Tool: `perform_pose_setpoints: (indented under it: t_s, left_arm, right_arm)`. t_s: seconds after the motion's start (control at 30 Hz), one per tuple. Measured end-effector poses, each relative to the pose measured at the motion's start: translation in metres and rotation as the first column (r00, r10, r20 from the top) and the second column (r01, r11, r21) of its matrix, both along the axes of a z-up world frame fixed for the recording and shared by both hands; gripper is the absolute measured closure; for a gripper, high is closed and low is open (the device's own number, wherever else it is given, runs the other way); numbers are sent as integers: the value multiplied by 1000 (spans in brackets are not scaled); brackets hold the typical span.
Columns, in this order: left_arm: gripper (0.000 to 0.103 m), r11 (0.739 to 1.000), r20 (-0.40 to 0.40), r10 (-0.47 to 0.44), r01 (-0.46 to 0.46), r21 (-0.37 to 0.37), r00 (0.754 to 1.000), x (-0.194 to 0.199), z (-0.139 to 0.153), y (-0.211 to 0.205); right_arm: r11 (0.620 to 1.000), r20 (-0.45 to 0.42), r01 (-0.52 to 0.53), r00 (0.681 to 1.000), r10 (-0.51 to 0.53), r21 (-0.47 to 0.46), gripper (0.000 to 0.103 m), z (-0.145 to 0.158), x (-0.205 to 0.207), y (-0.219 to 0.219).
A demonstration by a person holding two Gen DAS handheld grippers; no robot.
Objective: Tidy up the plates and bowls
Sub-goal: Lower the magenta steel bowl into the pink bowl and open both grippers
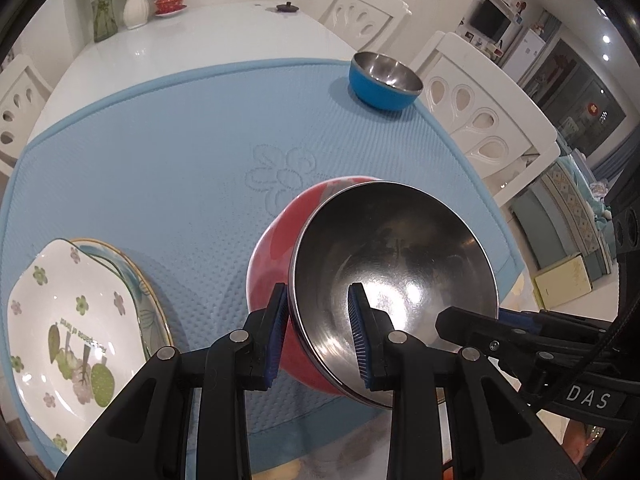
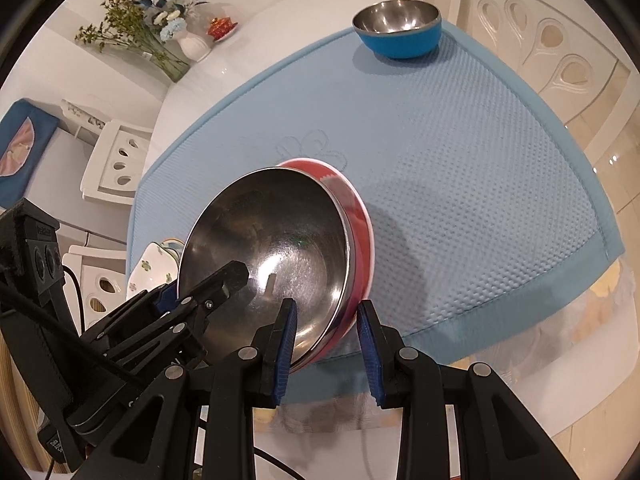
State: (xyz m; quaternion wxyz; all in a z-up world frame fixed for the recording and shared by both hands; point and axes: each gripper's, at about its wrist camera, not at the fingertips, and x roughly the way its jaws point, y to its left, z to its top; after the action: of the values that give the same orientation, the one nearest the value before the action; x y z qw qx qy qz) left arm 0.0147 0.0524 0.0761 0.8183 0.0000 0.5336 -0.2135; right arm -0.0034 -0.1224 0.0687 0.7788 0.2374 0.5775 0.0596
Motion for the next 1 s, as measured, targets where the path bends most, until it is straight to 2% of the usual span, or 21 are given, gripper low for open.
perform_pose_setpoints:
  t_s: [0.27,0.33,0.53,0.63,0.83,1.0]
  left_arm:
    - [73,1000,-22,6,-5,28,1000,0,-8,-1]
    - [65,999,-30,7,-6,41,1000,1,-11,-1]
    - [65,998,12,8,-9,66,1000,2,0,3]
    - [65,997,7,23,-23,75,1000,2,-2,11]
    - [65,996,-72,90,-88,31,993,7,-20,28]
    - [65,996,-50,91,-89,30,995,4,-10,31]
  right_arm:
    - [1000,-8,-9,1000,9,14,73,-6,1,4]
    - [1000,-3,-11,1000,11,17,73,-5,1,4]
    - [999,5,-31,1000,31,34,73,-1,1,4]
    - [999,6,-35,999,35,42,73,0,-1,2]
    - [998,4,-34,999,34,50,73,0,-5,-6]
    - [998,16,-31,999,30,52,73,6,-7,-8]
